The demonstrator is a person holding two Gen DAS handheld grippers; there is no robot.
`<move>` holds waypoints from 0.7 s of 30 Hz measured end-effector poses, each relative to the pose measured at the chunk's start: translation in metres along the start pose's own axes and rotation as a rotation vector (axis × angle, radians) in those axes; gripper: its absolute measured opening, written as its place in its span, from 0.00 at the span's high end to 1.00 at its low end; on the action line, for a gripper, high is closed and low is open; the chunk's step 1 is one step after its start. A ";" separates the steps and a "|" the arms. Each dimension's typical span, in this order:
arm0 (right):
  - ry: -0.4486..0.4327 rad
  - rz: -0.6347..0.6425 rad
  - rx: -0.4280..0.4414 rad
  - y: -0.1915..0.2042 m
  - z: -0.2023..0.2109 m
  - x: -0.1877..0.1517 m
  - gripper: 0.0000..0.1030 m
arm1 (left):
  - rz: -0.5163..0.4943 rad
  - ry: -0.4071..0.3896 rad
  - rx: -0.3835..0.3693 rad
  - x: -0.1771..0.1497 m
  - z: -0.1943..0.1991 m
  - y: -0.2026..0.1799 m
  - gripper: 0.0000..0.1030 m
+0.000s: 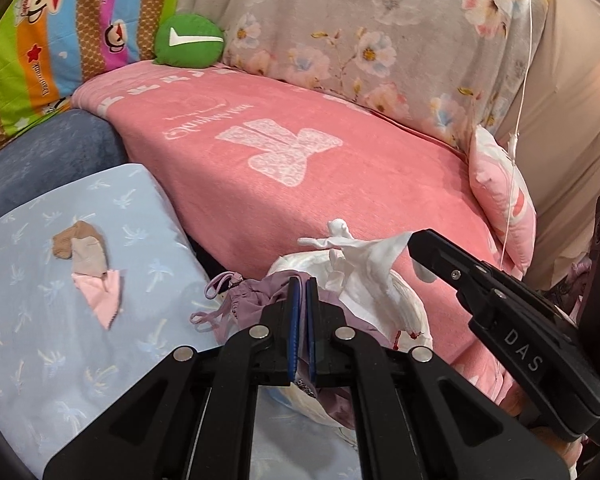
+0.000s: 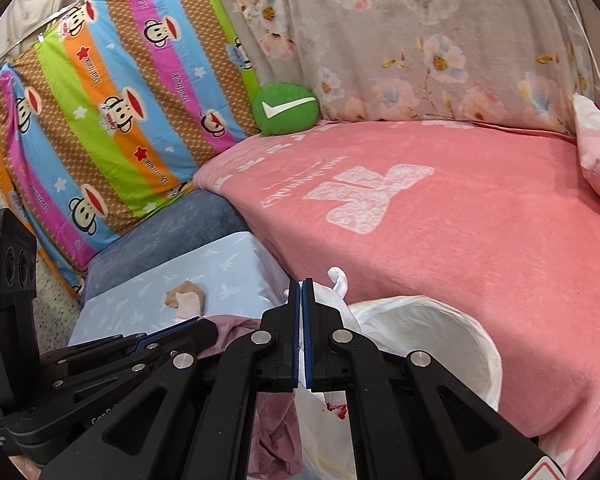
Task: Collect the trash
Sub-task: 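Carry the mauve garment and white sock over the trash bin with both grippers, then open both grippers to drop the garment and sock into the bin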
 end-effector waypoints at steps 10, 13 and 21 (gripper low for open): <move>0.014 -0.026 -0.042 -0.032 0.008 -0.010 0.99 | -0.030 0.041 -0.025 -0.010 -0.020 -0.023 0.96; 0.016 -0.028 -0.046 -0.036 0.008 -0.011 0.99 | -0.034 0.049 -0.031 -0.012 -0.024 -0.028 0.96; 0.020 -0.027 -0.049 -0.038 0.008 -0.011 0.98 | -0.054 0.059 -0.039 -0.015 -0.029 -0.036 0.96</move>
Point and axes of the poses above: each gripper's, at about its wrist camera, not at the fingertips, and z roughly against the way its jaws point, y to its left, x to its top, the point moved 7 cm from there along -z, roughly the way its jaws point, and after that the axes turned 14 degrees about -y, right-handed, at the moved point
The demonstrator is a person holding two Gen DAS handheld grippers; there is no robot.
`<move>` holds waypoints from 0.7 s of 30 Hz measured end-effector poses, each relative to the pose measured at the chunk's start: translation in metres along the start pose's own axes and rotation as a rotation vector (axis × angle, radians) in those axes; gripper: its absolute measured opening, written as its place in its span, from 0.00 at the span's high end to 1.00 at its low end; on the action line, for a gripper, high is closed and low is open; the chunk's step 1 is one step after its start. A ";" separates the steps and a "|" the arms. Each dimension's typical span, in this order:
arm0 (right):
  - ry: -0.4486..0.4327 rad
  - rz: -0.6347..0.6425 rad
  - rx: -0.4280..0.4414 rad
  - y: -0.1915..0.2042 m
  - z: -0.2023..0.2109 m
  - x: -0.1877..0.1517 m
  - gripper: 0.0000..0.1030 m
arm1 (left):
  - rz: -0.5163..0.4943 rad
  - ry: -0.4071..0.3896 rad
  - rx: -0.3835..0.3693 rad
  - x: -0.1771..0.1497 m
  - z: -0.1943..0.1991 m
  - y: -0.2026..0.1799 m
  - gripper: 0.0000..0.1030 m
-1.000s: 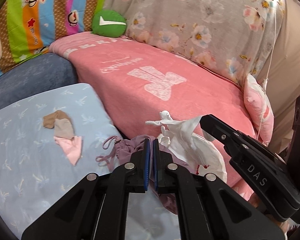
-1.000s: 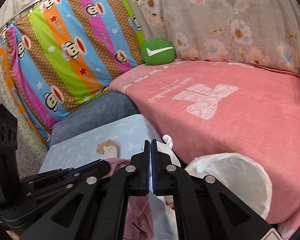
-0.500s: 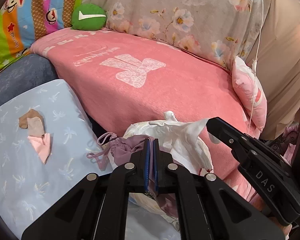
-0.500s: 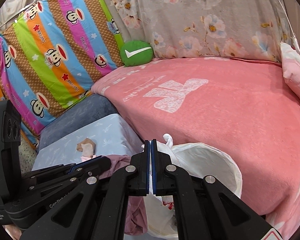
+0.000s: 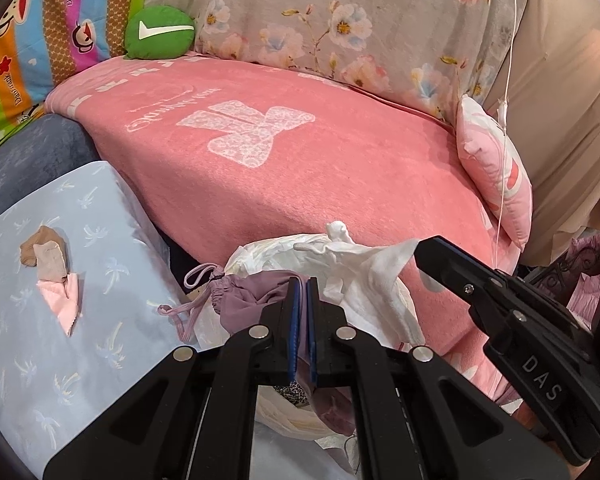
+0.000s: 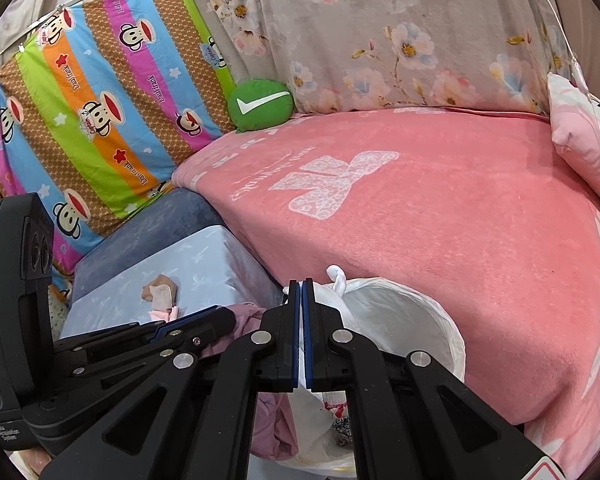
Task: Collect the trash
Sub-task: 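Open both grippers to drop the garment and sock into the bin, then move both grippers back to the remaining items on the table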
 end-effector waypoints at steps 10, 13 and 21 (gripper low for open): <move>-0.006 -0.007 -0.008 0.000 0.002 0.001 0.85 | 0.024 -0.029 0.091 0.002 0.005 0.022 0.38; -0.004 -0.002 -0.006 0.001 0.001 0.000 0.83 | 0.029 -0.031 0.100 0.002 0.006 0.027 0.38; 0.011 0.017 0.006 0.015 0.000 -0.005 0.80 | 0.044 -0.042 0.109 0.003 0.012 0.037 0.38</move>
Point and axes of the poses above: each gripper's, at about its wrist camera, not at the fingertips, and z roughly against the way its jaws point, y to its left, x to its top, the point moved 7 cm from there along -z, roughly the way its jaws point, and after that the axes turned 14 degrees about -y, right-handed, at the moved point
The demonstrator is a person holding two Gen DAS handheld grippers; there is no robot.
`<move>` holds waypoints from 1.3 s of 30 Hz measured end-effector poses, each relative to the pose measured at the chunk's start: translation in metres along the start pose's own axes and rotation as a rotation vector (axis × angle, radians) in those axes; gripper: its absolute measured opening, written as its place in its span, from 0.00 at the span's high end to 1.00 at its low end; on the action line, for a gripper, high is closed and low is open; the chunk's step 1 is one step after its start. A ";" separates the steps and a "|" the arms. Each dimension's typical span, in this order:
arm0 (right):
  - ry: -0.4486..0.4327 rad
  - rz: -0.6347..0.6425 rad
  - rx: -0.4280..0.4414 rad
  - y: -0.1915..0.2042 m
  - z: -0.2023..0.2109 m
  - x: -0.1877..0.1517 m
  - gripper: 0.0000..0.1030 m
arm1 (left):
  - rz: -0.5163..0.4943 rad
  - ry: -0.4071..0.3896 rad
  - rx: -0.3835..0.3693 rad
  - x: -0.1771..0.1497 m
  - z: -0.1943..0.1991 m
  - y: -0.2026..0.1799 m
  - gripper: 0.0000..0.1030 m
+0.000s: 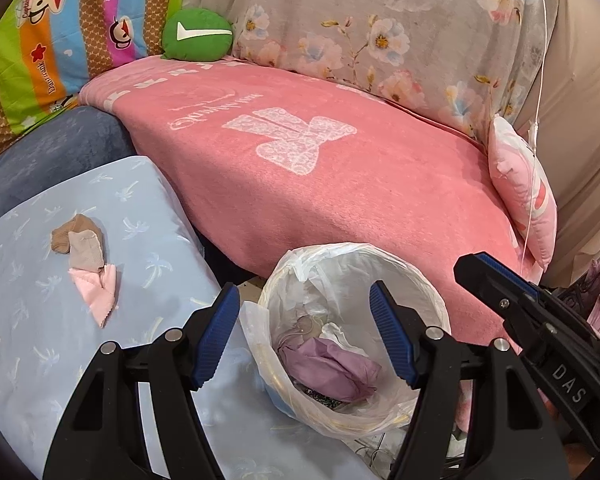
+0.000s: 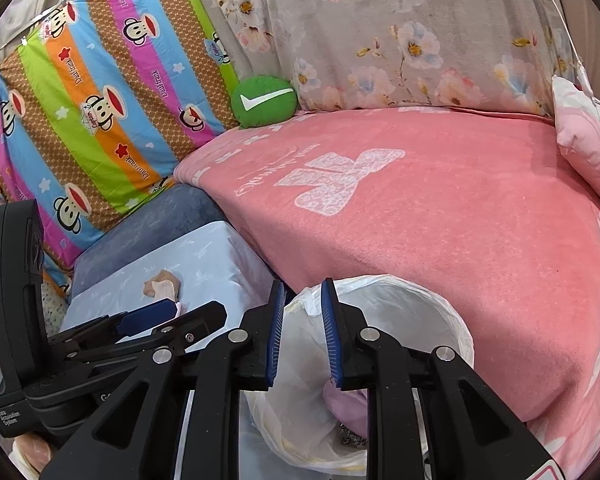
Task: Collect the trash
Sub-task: 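Move both grippers back to the remaining items on the table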
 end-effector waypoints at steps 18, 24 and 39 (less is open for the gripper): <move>0.060 0.052 0.054 0.047 -0.014 -0.027 0.78 | 0.061 -0.001 0.057 -0.008 0.010 0.049 0.38; 0.092 0.077 0.083 0.073 -0.027 -0.040 0.74 | 0.098 0.011 0.092 -0.016 0.012 0.080 0.38; 0.207 0.150 0.166 0.154 -0.084 -0.094 0.56 | 0.204 0.049 0.258 -0.040 0.015 0.190 0.27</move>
Point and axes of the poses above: each gripper's, at about its wrist camera, not at the fingertips, and z roughly against the way its jaws point, y to its left, x to its top, the point moved 7 cm from there along -z, roughly the way its jaws point, and after that the axes turned 14 degrees about -y, right-handed, at the moved point
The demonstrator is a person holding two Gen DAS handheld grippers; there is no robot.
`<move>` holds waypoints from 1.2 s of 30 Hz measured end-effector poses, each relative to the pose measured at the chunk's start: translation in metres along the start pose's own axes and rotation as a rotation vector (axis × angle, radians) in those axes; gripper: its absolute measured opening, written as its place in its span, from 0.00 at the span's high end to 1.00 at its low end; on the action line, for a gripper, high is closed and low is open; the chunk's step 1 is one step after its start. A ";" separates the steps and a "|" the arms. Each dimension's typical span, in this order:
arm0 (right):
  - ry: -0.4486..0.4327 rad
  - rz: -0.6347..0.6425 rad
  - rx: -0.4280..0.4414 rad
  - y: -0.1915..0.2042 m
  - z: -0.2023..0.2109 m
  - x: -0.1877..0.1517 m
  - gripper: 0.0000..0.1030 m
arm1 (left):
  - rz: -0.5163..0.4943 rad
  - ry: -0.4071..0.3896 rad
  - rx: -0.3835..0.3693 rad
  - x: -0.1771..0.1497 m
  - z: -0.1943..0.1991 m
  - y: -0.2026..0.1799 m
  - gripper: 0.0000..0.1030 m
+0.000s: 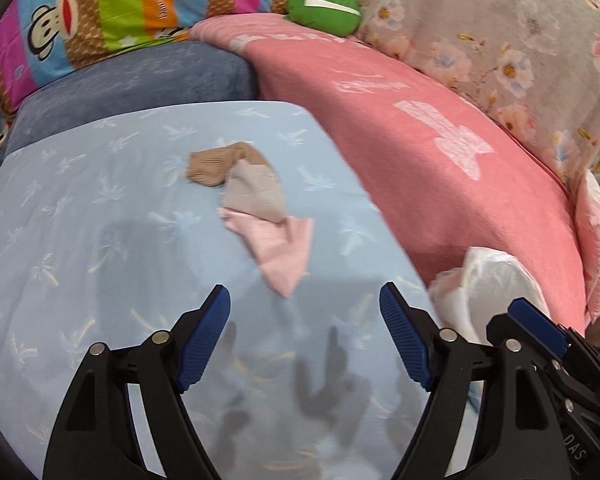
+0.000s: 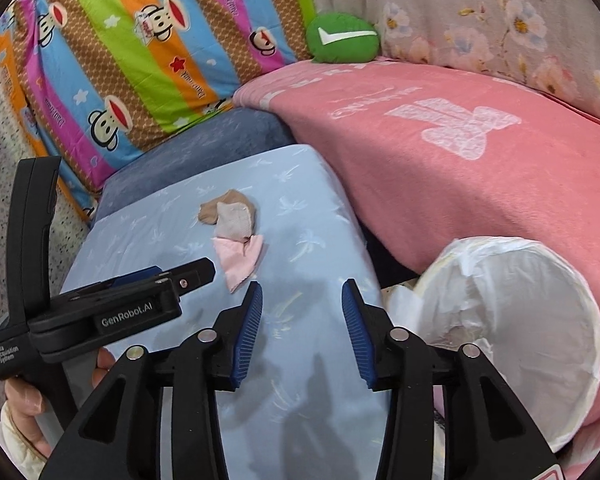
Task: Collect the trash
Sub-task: 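Move both grippers back to the remaining items on the table, then grasp the beige sock with the left gripper while the right grasps the pink cloth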
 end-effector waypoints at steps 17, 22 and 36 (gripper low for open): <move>0.137 0.047 0.058 0.058 -0.124 -0.025 0.43 | 0.064 0.030 0.101 0.022 -0.049 0.088 0.18; 0.157 0.043 0.059 0.063 -0.154 -0.028 0.42 | 0.087 0.036 0.095 0.028 -0.062 0.095 0.18; 0.180 -0.001 0.065 0.049 -0.177 -0.031 0.97 | 0.071 0.043 -0.006 0.045 -0.107 0.061 0.19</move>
Point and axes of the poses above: each gripper's, at about its wrist camera, not at the fingertips, and z roughly against the way its jaws point, y to its left, x to its top, the point moved 7 cm from there along -z, roughly the way its jaws point, and after that the axes turned 14 degrees about -y, right-handed, at the moved point
